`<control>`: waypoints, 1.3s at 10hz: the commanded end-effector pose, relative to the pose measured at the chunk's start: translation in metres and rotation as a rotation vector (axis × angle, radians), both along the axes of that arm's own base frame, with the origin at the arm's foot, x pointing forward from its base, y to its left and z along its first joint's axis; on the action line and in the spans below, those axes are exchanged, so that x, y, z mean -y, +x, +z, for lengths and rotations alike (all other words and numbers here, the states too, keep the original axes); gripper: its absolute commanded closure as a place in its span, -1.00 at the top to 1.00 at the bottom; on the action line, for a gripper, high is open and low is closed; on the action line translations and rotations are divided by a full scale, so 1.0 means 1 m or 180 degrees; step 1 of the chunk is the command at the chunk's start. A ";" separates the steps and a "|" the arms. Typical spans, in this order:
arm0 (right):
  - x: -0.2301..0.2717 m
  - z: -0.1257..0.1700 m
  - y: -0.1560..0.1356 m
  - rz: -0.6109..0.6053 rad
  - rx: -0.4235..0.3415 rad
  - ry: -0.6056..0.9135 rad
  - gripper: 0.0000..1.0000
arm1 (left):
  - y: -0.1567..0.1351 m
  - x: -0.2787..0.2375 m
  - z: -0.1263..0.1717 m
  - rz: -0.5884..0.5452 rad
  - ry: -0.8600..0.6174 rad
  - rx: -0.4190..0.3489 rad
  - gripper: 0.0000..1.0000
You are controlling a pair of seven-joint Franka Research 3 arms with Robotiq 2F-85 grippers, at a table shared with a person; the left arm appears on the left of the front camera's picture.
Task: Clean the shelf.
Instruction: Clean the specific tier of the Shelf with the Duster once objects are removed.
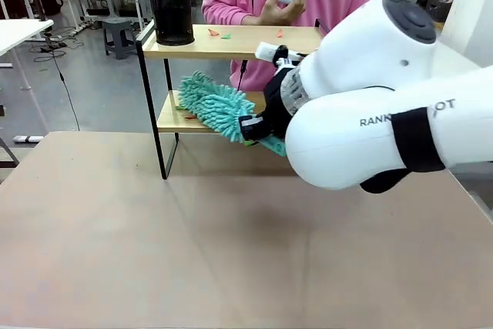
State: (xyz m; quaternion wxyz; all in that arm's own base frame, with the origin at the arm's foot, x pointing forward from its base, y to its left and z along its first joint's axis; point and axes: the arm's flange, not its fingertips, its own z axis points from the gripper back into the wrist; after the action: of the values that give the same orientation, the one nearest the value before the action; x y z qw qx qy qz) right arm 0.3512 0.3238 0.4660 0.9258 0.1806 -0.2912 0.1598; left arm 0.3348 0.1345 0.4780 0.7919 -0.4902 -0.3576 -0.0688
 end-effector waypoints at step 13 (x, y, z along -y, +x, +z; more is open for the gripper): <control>0.157 0.041 -0.028 0.1452 -0.0775 0.0658 -0.76 | 0.001 0.002 0.000 -0.0014 -0.0022 0.0093 1.00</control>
State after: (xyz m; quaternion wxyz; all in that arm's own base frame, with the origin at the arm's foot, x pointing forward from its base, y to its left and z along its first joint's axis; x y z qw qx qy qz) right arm 0.3205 0.1731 0.5072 0.8818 0.3312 -0.1458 0.3023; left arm 0.3347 0.1347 0.4782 0.7919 -0.4901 -0.3579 -0.0687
